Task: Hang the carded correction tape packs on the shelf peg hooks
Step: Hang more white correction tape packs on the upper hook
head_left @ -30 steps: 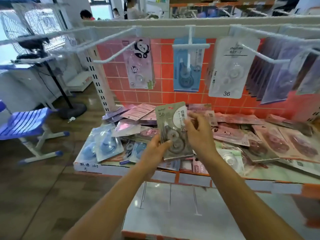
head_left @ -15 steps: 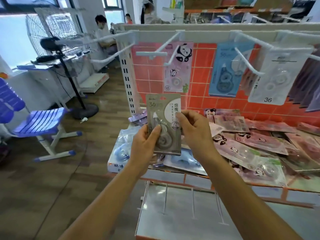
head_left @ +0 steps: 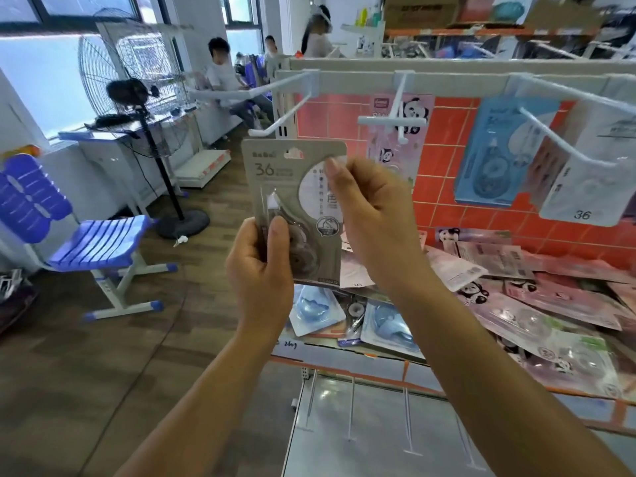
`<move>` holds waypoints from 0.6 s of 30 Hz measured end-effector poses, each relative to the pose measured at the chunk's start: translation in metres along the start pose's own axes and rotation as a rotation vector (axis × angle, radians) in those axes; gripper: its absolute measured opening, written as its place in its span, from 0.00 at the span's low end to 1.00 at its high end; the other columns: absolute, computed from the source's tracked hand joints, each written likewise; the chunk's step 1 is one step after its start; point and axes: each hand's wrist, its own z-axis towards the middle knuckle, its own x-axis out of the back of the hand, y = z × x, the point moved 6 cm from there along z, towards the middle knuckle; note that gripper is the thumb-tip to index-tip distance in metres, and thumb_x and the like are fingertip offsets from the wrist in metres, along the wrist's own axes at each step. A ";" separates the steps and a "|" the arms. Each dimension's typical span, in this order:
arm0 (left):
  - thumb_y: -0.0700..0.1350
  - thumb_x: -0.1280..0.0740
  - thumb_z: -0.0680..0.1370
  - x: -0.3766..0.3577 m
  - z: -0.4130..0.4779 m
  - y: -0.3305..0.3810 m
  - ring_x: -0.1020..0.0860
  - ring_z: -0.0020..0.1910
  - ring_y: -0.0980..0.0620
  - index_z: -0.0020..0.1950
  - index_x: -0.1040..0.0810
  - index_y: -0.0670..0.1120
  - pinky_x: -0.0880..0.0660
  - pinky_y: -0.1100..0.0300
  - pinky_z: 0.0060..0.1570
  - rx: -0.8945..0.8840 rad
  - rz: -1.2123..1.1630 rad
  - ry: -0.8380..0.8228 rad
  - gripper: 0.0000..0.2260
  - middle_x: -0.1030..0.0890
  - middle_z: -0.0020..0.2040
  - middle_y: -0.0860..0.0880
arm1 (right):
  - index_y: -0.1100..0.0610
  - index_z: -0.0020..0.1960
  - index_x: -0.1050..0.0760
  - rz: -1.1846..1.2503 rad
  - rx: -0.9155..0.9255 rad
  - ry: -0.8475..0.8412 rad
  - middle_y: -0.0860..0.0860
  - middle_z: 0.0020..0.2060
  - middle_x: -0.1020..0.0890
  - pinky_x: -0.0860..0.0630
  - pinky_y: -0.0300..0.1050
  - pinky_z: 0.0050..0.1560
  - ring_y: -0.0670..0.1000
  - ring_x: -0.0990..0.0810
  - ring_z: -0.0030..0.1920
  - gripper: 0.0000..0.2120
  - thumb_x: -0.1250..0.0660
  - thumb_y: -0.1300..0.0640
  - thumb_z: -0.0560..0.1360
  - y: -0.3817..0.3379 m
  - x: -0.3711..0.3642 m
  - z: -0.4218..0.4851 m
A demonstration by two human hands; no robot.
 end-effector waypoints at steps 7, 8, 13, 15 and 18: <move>0.57 0.40 0.75 0.011 0.018 -0.005 0.31 0.28 0.61 0.35 0.31 0.51 0.32 0.66 0.30 0.008 -0.060 0.034 0.13 0.27 0.28 0.59 | 0.66 0.37 0.26 -0.064 0.030 -0.004 0.54 0.26 0.30 0.38 0.45 0.28 0.47 0.35 0.27 0.17 0.39 0.55 0.79 -0.003 -0.021 0.014; 0.57 0.40 0.75 0.012 0.020 -0.007 0.32 0.29 0.61 0.35 0.31 0.50 0.32 0.65 0.30 0.013 -0.062 0.038 0.13 0.27 0.28 0.59 | 0.67 0.38 0.25 -0.068 0.034 -0.001 0.56 0.26 0.29 0.38 0.44 0.28 0.47 0.34 0.27 0.17 0.38 0.56 0.79 -0.003 -0.023 0.015; 0.58 0.40 0.75 0.017 0.028 -0.011 0.34 0.29 0.60 0.34 0.32 0.50 0.34 0.63 0.30 0.012 -0.042 0.045 0.15 0.29 0.27 0.59 | 0.70 0.38 0.26 -0.054 0.042 0.011 0.62 0.27 0.28 0.39 0.40 0.27 0.45 0.36 0.27 0.17 0.38 0.59 0.80 -0.003 -0.030 0.020; 0.59 0.40 0.75 0.016 0.030 -0.011 0.33 0.29 0.61 0.34 0.31 0.50 0.33 0.65 0.30 0.012 -0.041 0.031 0.15 0.29 0.27 0.59 | 0.70 0.39 0.25 -0.049 0.049 0.002 0.62 0.28 0.28 0.39 0.40 0.27 0.45 0.36 0.27 0.16 0.38 0.59 0.80 -0.003 -0.033 0.022; 0.59 0.40 0.74 0.016 0.034 -0.014 0.32 0.29 0.61 0.35 0.30 0.50 0.32 0.65 0.29 0.031 -0.068 0.025 0.15 0.28 0.27 0.58 | 0.68 0.39 0.25 -0.066 0.046 0.003 0.55 0.27 0.29 0.38 0.38 0.27 0.42 0.35 0.27 0.15 0.38 0.59 0.80 -0.001 -0.034 0.025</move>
